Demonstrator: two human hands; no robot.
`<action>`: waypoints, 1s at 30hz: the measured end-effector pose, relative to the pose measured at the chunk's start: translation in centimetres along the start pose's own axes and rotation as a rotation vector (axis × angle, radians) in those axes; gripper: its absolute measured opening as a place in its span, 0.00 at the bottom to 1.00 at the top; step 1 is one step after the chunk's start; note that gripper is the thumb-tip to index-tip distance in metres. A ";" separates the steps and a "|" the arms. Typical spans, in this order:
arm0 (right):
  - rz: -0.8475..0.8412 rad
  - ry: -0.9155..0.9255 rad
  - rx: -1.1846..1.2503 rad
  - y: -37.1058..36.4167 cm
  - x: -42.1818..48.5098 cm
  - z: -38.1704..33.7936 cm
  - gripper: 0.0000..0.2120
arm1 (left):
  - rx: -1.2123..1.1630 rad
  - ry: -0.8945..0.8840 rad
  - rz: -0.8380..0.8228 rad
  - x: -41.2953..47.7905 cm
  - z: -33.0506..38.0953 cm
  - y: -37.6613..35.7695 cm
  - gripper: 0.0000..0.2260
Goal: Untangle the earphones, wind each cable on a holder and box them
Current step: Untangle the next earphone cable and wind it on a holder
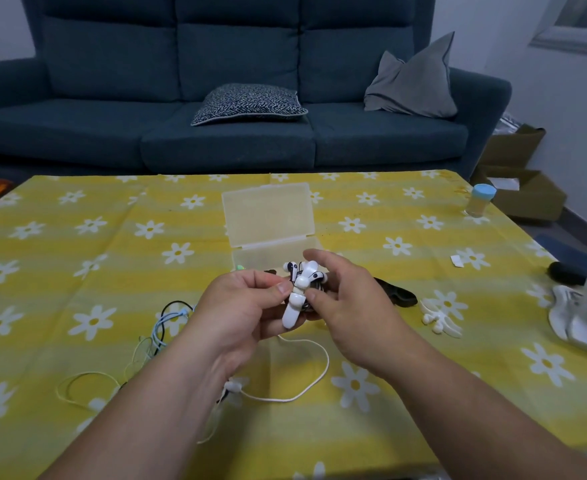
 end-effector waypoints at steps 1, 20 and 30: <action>-0.008 -0.010 -0.009 -0.1 0.0 0.0 0.25 | -0.010 0.015 -0.015 0.0 0.0 0.1 0.02; -0.067 -0.296 0.316 -3.9 3.9 0.6 0.12 | 0.439 -0.286 0.481 1.9 -1.5 1.1 0.06; 0.127 -0.162 0.179 -2.2 8.2 -0.2 0.03 | 0.306 -0.373 0.189 4.1 1.1 1.7 0.15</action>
Point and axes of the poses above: each hand's wrist, its own x-axis towards the middle knuckle, its own y-axis out of the back of the hand, z = x × y, the point moved 2 cm from there along x, towards the middle knuckle, and after that the axes turned 4 degrees about -y, right-handed, at the moved point
